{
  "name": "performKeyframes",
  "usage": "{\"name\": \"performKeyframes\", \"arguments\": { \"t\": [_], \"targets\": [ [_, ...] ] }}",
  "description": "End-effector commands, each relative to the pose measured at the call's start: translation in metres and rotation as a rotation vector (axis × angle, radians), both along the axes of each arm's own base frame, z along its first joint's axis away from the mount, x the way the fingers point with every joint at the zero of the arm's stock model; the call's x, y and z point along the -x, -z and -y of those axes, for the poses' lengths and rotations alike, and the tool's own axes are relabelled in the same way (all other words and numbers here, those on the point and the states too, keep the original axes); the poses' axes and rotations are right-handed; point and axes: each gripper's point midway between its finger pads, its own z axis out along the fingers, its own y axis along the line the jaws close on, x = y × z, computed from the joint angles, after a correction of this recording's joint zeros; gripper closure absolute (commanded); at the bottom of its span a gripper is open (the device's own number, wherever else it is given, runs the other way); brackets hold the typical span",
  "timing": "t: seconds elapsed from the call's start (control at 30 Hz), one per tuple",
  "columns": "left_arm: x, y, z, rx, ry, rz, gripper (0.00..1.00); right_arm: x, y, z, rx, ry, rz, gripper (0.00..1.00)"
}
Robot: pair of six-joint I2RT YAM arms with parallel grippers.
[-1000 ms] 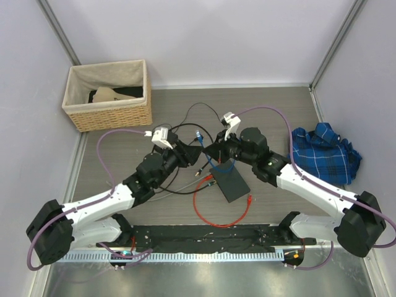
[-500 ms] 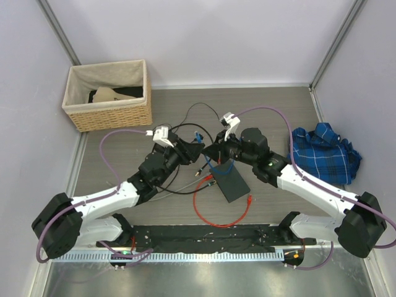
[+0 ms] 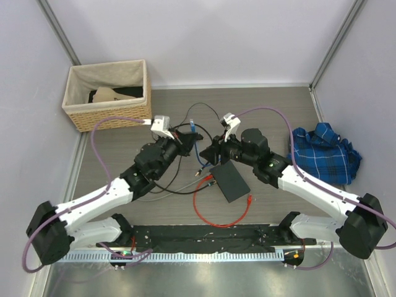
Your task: Insert the plug into the switch port
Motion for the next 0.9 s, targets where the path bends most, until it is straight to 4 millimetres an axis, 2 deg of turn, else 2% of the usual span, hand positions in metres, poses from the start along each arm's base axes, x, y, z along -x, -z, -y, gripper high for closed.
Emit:
{"name": "performKeyframes", "arguments": {
  "t": [0.0,0.1,0.13,0.17,0.23,0.27,0.3,0.37,0.47,0.67,0.77,0.8,0.83,0.87],
  "targets": [
    [-0.015,-0.071,-0.073,-0.249,-0.299,0.161,1.00,-0.008,-0.037,0.011,-0.014,0.062,0.098,0.43],
    [-0.012,-0.097,-0.124,-0.441,-0.477,0.198,1.00,-0.012,-0.037,0.020,0.014,0.110,0.108,0.32],
    [-0.010,-0.112,-0.139,-0.519,-0.520,0.233,1.00,-0.013,-0.030,0.025,0.045,0.136,0.087,0.31],
    [-0.009,-0.117,-0.156,-0.562,-0.589,0.222,1.00,-0.014,-0.031,0.027,0.050,0.143,0.087,0.30],
    [-0.002,-0.128,-0.179,-0.669,-0.655,0.233,1.00,-0.013,-0.027,0.028,0.067,0.144,0.076,0.29],
    [0.000,-0.133,-0.185,-0.688,-0.678,0.236,1.00,-0.014,-0.025,0.028,0.071,0.147,0.073,0.28],
    [0.004,-0.128,-0.192,-0.744,-0.682,0.219,1.00,-0.014,-0.024,0.028,0.074,0.147,0.069,0.27],
    [0.006,-0.121,-0.195,-0.791,-0.665,0.205,1.00,-0.013,-0.023,0.027,0.073,0.142,0.061,0.27],
    [0.005,-0.083,-0.185,-0.880,-0.573,0.153,1.00,-0.013,-0.014,0.024,0.079,0.134,0.036,0.27],
    [0.008,0.043,-0.136,-1.020,-0.257,-0.053,1.00,-0.015,0.012,0.023,0.081,0.168,-0.050,0.27],
    [0.015,0.090,-0.109,-1.004,-0.134,-0.149,1.00,-0.013,0.020,0.019,0.048,0.172,-0.096,0.27],
    [0.018,0.098,-0.100,-0.977,-0.108,-0.176,1.00,-0.009,0.025,0.017,0.039,0.159,-0.120,0.27],
    [0.021,0.115,-0.090,-0.984,-0.058,-0.216,1.00,-0.008,0.029,0.016,0.039,0.158,-0.135,0.27],
    [0.022,0.122,-0.085,-0.981,-0.043,-0.231,1.00,-0.010,0.027,0.013,0.023,0.157,-0.128,0.27]
  ]
}}
